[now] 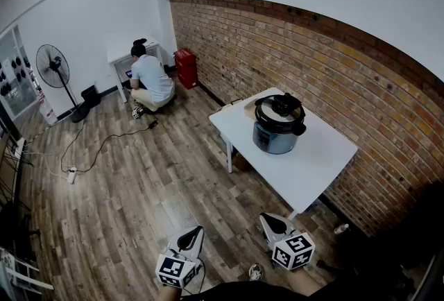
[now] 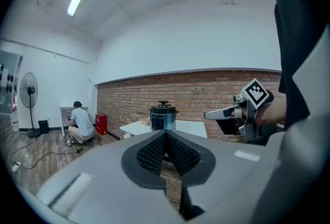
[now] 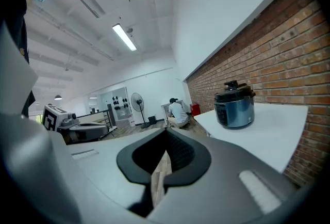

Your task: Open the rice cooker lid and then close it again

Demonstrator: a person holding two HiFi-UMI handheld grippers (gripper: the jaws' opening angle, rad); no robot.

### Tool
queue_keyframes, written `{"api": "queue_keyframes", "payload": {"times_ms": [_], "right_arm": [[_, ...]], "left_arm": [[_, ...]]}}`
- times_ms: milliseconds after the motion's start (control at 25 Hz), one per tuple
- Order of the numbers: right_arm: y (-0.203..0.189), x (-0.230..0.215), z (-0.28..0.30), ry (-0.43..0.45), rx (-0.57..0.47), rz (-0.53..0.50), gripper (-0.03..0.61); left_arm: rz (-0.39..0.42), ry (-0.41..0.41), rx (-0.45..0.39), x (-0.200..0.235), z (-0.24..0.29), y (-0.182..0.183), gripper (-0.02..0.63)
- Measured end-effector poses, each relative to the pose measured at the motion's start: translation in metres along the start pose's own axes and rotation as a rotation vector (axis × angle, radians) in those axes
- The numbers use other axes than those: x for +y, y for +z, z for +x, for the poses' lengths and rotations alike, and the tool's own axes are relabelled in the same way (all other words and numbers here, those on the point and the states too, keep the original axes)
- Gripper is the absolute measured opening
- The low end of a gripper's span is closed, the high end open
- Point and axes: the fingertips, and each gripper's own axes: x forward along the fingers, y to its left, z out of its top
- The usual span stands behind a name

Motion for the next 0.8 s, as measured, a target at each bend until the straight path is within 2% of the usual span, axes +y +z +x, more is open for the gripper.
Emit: {"api": "queue_keyframes", "payload": {"times_ms": [120,280,480,520,560,600,640,800], "right_arm": [[0.001,-0.002,0.005,0.001,0.001,0.0,0.005],[0.002,-0.013,0.009,0.011,0.003,0.007,0.005],[0.016,-0.031,0.015,0.07,-0.057,0.031,0.017],[0.017,-0.038,0.018,0.065,-0.058,0.034,0.076],[0.018,-0.045,0.021,0.057,-0.053,0.036,0.154],[0.018,-0.052,0.024,0.053,-0.046,0.037,0.223],[0.018,-0.058,0.027,0.052,-0.039,0.037,0.258],[0.019,-0.078,0.036,0.066,-0.027,0.026,0.295]], "left_arm": [[0.0,-0.003,0.012,0.001,0.006,0.002,0.001],[0.016,-0.004,-0.021,-0.001,0.02,0.006,0.001],[-0.026,-0.034,-0.05,-0.016,0.046,0.018,0.013],[-0.026,-0.031,-0.051,-0.019,0.053,0.018,0.049],[-0.021,-0.023,-0.053,-0.02,0.059,0.016,0.113],[-0.018,-0.012,-0.056,-0.02,0.065,0.015,0.145],[-0.02,0.001,-0.056,-0.02,0.071,0.015,0.161],[-0.028,0.036,-0.061,-0.018,0.089,0.011,0.204]]}}
